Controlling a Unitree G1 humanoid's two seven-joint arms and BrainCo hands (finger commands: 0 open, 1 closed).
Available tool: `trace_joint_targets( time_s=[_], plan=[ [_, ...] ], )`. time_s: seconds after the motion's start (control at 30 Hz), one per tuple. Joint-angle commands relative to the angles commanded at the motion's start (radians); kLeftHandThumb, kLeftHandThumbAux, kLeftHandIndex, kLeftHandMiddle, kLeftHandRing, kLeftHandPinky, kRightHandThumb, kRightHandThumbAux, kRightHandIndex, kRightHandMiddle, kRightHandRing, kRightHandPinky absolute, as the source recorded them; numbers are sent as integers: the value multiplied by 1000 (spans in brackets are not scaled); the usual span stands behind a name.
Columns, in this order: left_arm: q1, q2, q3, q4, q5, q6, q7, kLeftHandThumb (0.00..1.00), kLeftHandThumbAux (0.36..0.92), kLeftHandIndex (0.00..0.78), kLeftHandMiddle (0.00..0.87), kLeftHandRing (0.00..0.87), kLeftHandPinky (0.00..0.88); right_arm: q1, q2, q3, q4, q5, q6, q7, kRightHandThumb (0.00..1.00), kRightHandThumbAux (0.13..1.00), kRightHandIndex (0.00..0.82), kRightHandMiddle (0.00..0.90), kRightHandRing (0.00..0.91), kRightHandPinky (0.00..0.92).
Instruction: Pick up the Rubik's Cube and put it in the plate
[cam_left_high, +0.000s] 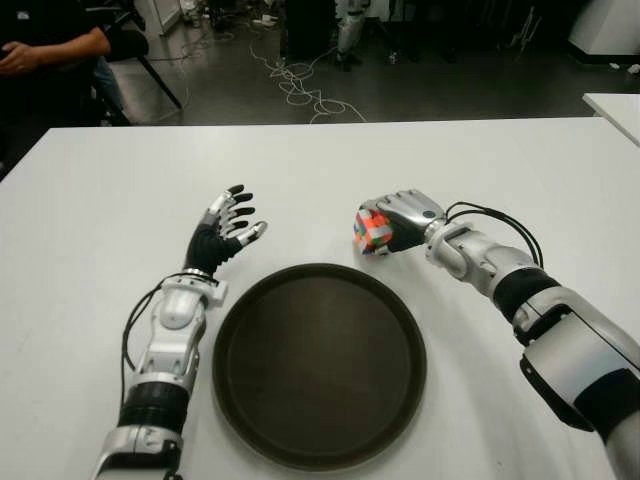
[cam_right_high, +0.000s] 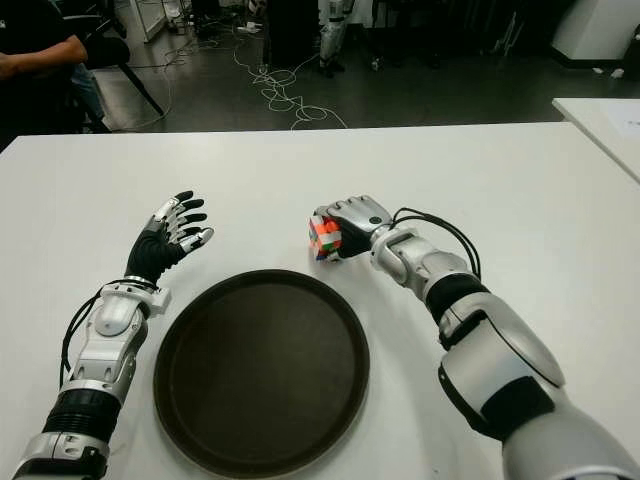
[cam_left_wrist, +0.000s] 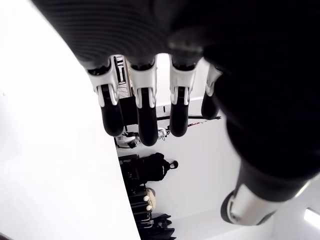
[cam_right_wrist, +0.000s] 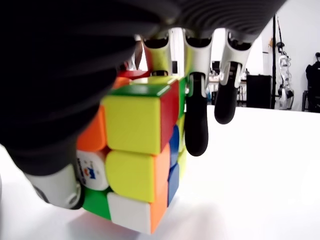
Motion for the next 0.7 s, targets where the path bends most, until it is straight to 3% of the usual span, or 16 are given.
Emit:
trace_joint_targets(
  time_s=[0.13, 0.37, 0.53, 0.7],
  plan=[
    [0, -2, 2, -1, -4, 2, -1, 99, 743, 96, 173, 187, 202, 31, -49, -35, -116, 6, -15, -31, 832, 690, 417, 452, 394, 376],
    [2, -7, 1, -13, -7, 8, 0, 107, 734, 101, 176, 190, 213, 156, -137, -123, -388, 10, -71, -145, 826, 697, 370, 501, 530, 564],
    [3, -10, 1, -17, -5, 11, 6, 111, 726, 99, 178, 192, 203, 248, -166, -185, -552, 26, -116, -188, 831, 694, 372, 547, 630, 693],
    [2, -13, 0, -16, -4, 14, 9, 117, 738, 100, 177, 184, 180, 315, -171, -236, -664, 59, -138, -155, 837, 689, 383, 573, 681, 743]
  ],
)
